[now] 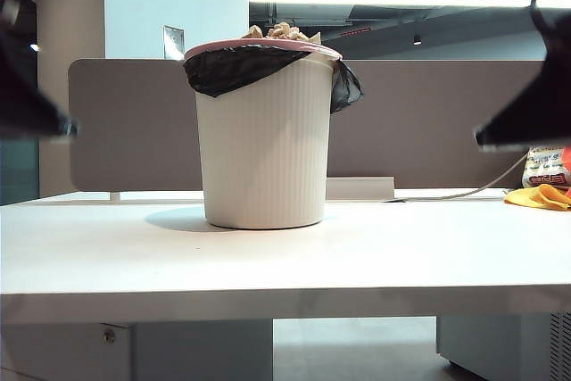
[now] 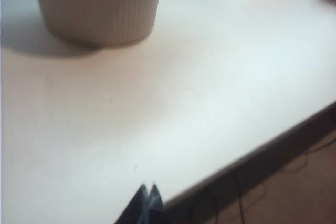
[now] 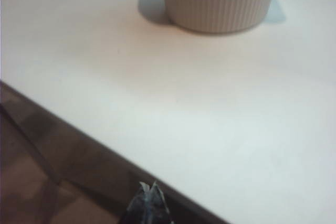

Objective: Pick up all the trash on the table and put it in the trash can.

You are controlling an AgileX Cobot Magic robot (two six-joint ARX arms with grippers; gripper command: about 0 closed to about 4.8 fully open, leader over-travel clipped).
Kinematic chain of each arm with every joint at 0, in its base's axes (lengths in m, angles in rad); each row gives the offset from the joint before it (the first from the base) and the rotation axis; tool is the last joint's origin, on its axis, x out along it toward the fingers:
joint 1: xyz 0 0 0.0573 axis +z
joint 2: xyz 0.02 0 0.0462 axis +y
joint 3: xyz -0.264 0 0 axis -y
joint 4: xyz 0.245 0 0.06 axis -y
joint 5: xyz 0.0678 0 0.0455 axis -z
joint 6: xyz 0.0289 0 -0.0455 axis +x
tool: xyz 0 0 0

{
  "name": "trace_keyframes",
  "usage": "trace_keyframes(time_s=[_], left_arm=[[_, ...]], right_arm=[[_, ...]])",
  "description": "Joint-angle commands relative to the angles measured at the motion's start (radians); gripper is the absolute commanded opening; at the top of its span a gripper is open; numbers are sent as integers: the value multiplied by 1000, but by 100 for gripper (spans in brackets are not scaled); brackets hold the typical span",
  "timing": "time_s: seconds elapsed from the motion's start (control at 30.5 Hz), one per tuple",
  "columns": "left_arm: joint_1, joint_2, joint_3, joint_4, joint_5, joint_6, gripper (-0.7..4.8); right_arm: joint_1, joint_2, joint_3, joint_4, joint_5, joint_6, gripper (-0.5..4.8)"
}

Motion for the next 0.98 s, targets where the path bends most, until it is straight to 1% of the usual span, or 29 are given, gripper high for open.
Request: trace_keyframes(time_s=[0.03, 0.2, 0.36, 0.52, 0.66, 0.75, 0.98], left_arm=[[0, -2, -50, 89, 14, -8, -5], [0, -2, -98, 89, 28, -7, -5], [0, -2, -121, 90, 47, -7, -5], [0, -2, -145, 95, 58, -7, -5], [0, -2, -180, 146, 82, -7, -5], [0, -2, -184, 119, 85, -6, -5], [0, -2, -184, 111, 77, -6, -5]], right_arm=[[0, -1, -43, 34, -3, 3, -8], [0, -1, -108, 50, -12, 14, -8], [0, -1, -152, 77, -30, 85, -8], [0, -1, -155, 71, -30, 84, -8], [0, -1, -155, 53, -29, 81, -8], [0, -1, -154, 19, -30, 82, 0], [0, -1, -154, -5, -29, 81, 0]])
